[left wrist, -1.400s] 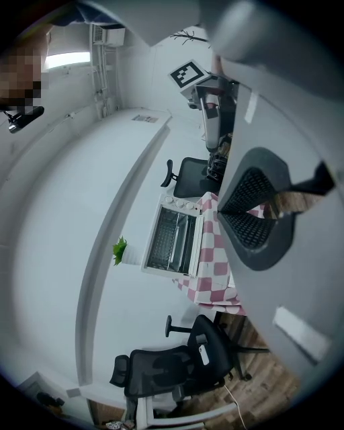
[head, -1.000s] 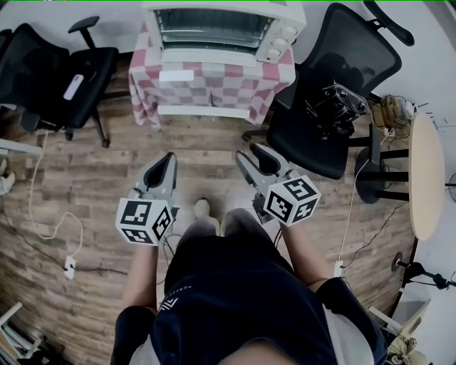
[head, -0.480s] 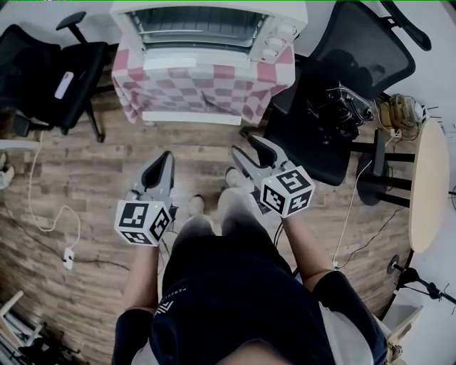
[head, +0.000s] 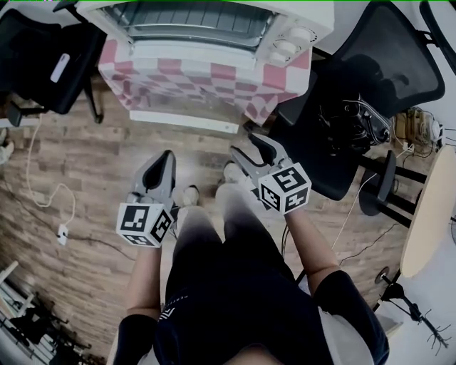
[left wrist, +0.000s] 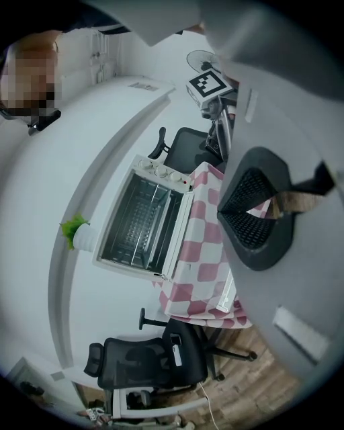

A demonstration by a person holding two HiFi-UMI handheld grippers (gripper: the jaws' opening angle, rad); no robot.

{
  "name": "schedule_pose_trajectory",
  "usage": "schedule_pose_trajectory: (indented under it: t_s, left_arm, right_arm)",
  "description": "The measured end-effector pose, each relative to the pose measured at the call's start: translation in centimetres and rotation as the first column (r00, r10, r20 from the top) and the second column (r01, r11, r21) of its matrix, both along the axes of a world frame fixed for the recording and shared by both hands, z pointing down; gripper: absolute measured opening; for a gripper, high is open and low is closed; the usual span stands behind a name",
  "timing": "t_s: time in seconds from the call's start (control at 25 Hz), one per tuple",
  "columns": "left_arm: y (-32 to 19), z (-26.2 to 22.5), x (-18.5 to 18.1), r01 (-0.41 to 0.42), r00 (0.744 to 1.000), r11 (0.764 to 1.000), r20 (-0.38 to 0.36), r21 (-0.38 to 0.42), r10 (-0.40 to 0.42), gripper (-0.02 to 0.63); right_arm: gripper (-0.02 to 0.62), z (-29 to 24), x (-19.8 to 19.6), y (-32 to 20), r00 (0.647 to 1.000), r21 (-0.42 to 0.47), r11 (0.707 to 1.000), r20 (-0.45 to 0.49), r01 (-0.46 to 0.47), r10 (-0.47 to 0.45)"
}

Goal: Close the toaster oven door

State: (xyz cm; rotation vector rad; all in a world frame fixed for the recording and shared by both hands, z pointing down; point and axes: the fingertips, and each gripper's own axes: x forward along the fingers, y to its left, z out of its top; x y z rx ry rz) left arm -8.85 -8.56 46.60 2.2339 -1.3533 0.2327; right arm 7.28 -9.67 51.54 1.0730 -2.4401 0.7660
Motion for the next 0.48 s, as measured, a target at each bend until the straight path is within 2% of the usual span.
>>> schedule_pose_trajectory:
  t_s: [0.48]
  left_arm:
    - [-1.2, 4.5, 0.5, 0.130, 0.991, 0.989, 0.026, -0.067, -0.128, 0.018]
  right_arm:
    - [0.238, 7.4, -0.4, -2.1, 0.976, -0.038, 0.981, -0.096, 0.191, -0.193]
